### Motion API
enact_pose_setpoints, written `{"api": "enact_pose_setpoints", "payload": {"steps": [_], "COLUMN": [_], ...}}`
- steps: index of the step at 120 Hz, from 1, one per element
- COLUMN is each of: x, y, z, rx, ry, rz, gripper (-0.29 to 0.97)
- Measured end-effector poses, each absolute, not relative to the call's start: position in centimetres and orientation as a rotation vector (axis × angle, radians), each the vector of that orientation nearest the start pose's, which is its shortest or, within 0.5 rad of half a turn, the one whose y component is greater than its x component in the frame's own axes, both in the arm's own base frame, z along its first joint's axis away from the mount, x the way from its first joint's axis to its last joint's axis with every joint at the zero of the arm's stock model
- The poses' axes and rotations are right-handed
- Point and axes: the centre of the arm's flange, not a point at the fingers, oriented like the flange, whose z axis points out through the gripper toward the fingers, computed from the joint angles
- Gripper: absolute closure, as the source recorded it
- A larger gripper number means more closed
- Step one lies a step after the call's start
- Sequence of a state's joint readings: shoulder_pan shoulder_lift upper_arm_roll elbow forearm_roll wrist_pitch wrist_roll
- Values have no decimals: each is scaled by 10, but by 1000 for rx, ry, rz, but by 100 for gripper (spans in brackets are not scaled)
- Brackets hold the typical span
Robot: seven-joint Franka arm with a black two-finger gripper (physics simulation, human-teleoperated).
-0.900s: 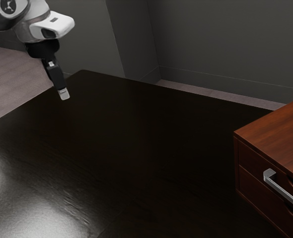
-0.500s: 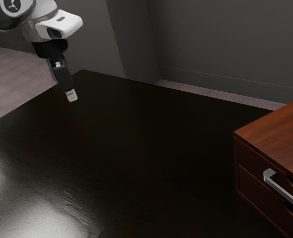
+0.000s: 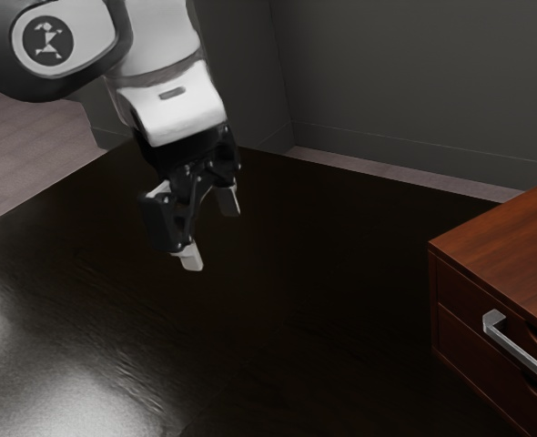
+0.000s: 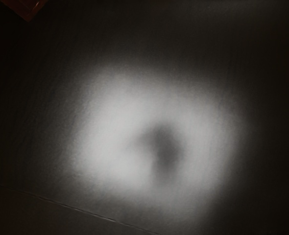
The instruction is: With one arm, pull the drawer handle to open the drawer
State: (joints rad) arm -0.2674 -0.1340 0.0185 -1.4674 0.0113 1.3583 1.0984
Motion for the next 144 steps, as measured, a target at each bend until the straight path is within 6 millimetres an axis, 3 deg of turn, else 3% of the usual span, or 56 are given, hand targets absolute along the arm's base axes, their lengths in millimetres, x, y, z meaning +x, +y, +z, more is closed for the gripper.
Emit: {"api": "enact_pose_setpoints", "payload": {"steps": [13, 26, 39, 53, 75, 94, 122, 144], "x": [465, 479, 488, 492, 497, 473, 478, 493], "y": [-154, -179, -214, -238, -253, -291, -287, -296], "z": [720, 702, 657, 630, 638, 638, 634, 611], "rx": [-2273, -2163, -2029, -1897, -1766, -1658, -1643, -1650], "ry": [2140, 2285, 2413, 2474, 2468, 2507, 2461, 2464], "rz": [-53, -94, -104, -199, -388, -468, -490, -482], "gripper": [0, 0, 0, 0, 7, 29, 44, 47]}}
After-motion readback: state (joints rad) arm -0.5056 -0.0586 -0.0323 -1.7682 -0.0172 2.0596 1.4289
